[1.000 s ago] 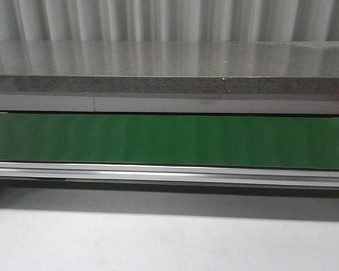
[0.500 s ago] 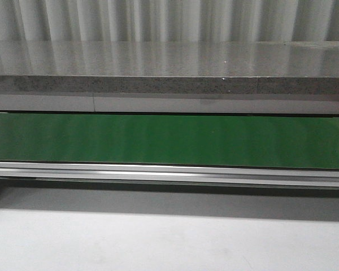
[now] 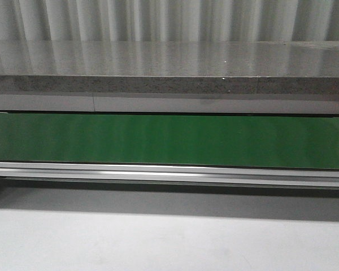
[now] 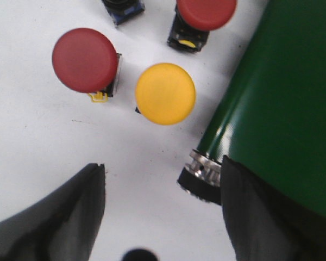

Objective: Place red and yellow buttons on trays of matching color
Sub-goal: 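Grasp the yellow button with the left gripper and carry it to the belt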

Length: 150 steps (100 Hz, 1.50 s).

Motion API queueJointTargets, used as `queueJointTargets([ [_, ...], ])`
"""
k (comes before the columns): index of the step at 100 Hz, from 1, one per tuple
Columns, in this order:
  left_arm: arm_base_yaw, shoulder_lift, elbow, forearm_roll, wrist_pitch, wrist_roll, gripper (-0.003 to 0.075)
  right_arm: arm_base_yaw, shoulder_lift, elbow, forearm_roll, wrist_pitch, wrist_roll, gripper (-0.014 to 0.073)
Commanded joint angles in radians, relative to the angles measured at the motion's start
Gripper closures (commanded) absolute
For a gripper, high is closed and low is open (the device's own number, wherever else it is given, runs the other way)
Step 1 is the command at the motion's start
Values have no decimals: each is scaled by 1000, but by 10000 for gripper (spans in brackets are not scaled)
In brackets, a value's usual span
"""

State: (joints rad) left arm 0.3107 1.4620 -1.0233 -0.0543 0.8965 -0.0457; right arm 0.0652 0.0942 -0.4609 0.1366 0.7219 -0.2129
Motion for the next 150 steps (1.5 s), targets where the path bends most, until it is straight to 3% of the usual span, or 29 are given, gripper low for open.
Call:
queueJointTargets([
  [1,26,46,-83,-35,22,-9,270,-1,15,-25,-3,-72,-6,659],
  [24,34,206,-203,-81,150,-9,271,-1,15,-25,-3,-72,-6,659],
  [71,34,306,-242,-133,83,-46,280,-1,15,-25,-3,-72,-6,659],
  [81,34,308,-242,-131,65,-46,327,-1,15,-25,-3,-72,-6,659],
  [98,34,306,-242,-126,42,-46,505,-1,15,-25,-3,-72,-6,659],
  [107,34,297,-242,-126,38,-46,559,-1,15,-25,-3,-72,-6,659],
  [150,28,87,-242,-120,94,56,570,-1,15,-25,-3,-72,-6,659],
])
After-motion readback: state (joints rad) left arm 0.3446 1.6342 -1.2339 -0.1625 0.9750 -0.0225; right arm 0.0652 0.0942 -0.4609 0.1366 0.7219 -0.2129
